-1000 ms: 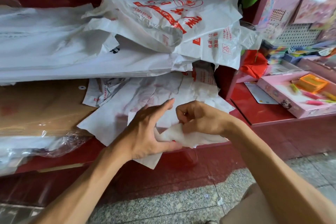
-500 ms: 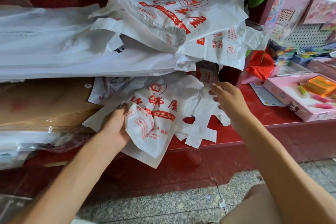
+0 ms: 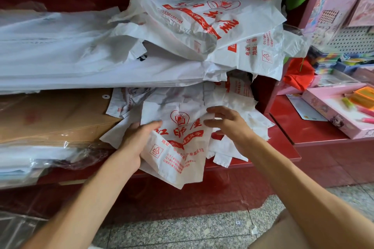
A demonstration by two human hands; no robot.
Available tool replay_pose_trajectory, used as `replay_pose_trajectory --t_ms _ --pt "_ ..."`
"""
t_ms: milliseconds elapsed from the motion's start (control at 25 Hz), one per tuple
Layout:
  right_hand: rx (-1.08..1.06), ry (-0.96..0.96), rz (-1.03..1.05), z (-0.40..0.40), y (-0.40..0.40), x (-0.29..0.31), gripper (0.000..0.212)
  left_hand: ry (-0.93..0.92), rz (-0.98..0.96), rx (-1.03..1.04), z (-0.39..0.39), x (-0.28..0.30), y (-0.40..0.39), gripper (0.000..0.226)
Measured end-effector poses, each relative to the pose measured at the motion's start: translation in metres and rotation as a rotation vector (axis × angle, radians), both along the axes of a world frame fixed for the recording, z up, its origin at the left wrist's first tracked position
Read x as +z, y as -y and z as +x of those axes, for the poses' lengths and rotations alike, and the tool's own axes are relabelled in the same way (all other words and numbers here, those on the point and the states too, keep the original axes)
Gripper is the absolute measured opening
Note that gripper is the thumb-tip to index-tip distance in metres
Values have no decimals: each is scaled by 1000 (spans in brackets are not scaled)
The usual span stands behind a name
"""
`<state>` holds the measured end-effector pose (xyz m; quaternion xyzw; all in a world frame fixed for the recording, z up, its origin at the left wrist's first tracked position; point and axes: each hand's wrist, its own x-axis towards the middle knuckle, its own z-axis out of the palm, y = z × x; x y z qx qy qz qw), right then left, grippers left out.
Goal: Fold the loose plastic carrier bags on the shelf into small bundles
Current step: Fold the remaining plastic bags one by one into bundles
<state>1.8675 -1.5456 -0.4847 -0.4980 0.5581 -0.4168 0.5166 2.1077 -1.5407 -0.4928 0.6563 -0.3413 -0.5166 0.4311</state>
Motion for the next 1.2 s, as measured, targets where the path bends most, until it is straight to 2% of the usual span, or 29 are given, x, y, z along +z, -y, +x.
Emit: replay_pose_trajectory --t_ms 40,120,200,240,280,360,440,560,800,920,1080,1200 --pt "5 42 -22 0 1 1 37 121 -41 -7 0 -2 -1 49" --pt "35 100 -27 1 3 2 39 279 -111 -57 0 -2 -6 70" --pt "16 170 -21 0 4 3 43 268 -142 -115 1 -6 -5 91" --pt "-27 182 -25 -2 5 3 44 243 -143 -146 1 -6 -5 94" --pt "-86 146 -30 -4 6 3 45 236 -139 -187 0 -6 -5 91" --pt "-176 -81 -11 -9 6 3 43 244 -147 -243 -1 -6 -3 72" --pt "-120 -256 40 -15 5 5 45 202 -161 -259 -4 -6 1 52" --pt "38 -323 124 -26 3 7 48 166 -194 -238 -4 -8 18 35" --pt "165 -384 256 -47 2 6 46 168 -243 -211 -2 -23 51 34" --pt "155 -333 262 -52 4 5 47 200 -287 -235 -4 -28 61 45" --pt "84 -307 220 -48 6 2 52 313 -498 -200 -7 -27 72 86" --pt "42 -315 199 -39 7 0 49 414 -521 -198 -1 -37 79 103"
